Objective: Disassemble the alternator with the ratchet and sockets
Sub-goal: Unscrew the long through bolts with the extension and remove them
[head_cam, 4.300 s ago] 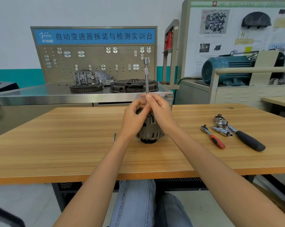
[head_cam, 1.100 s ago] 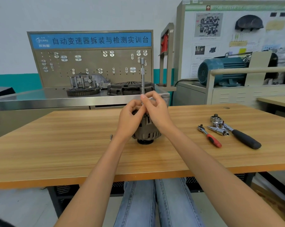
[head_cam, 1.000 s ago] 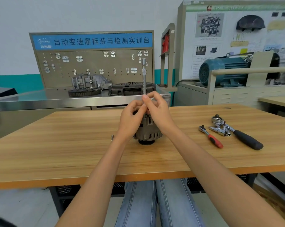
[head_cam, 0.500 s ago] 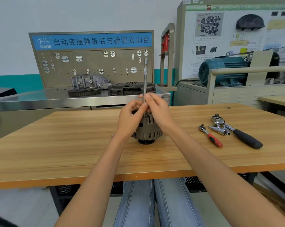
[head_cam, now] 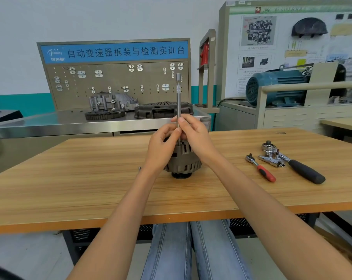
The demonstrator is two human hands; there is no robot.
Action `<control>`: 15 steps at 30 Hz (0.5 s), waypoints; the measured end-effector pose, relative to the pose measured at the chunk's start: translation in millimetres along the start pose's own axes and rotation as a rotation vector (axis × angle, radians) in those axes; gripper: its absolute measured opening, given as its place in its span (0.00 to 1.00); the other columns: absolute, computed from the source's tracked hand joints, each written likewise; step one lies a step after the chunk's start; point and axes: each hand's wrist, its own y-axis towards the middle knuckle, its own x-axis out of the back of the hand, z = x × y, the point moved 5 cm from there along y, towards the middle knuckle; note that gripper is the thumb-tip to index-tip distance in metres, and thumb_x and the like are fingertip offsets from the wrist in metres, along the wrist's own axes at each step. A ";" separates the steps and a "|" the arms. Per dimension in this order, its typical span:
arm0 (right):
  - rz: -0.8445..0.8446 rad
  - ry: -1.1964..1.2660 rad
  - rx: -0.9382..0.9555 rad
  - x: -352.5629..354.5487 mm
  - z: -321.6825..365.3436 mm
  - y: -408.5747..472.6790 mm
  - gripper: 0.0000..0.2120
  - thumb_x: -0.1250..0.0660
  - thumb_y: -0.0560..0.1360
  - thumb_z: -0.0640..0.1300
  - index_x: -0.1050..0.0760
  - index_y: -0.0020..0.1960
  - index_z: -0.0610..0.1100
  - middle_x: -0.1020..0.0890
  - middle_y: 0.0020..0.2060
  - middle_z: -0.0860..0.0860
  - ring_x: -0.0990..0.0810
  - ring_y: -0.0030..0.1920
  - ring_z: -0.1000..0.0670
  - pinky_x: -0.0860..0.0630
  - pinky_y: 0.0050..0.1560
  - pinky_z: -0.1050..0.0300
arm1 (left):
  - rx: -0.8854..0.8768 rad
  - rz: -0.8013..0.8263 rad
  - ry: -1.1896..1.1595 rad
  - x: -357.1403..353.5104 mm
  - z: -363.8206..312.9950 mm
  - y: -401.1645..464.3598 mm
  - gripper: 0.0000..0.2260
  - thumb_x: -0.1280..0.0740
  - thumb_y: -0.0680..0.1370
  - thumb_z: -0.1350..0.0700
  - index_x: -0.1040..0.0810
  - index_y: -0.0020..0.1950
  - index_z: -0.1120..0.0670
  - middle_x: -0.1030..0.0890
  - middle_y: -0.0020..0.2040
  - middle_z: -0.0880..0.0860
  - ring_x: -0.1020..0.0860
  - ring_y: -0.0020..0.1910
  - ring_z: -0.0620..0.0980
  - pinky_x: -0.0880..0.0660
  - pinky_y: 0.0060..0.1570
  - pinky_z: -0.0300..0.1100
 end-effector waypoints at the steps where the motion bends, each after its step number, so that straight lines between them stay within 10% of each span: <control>1: -0.001 0.003 -0.003 0.0 0.3 0.0 0.11 0.45 0.82 0.42 0.24 0.53 0.48 0.20 0.51 0.47 0.21 0.55 0.48 0.24 0.59 0.47 | 0.000 0.012 -0.004 0.5 -0.5 -0.3 0.09 0.38 0.81 0.60 0.20 0.50 0.49 0.16 0.42 0.42 0.19 0.45 0.37 0.26 0.44 0.30; 9: 0.042 0.004 -0.042 -0.7 0.1 3.1 0.12 0.40 0.80 0.49 0.27 0.61 0.49 0.20 0.47 0.55 0.21 0.49 0.58 0.25 0.48 0.64 | 0.076 0.049 -0.030 8.0 3.0 6.7 0.04 0.33 0.78 0.58 0.21 0.46 0.51 0.17 0.35 0.43 0.20 0.37 0.37 0.27 0.36 0.28; 15: -0.057 -0.070 0.049 4.4 12.6 8.7 0.03 0.33 0.76 0.43 0.25 0.47 0.44 0.21 0.41 0.56 0.23 0.45 0.62 0.27 0.42 0.73 | 0.136 0.021 0.008 9.2 5.4 11.2 0.04 0.31 0.76 0.55 0.22 0.44 0.55 0.22 0.33 0.44 0.24 0.33 0.38 0.30 0.31 0.28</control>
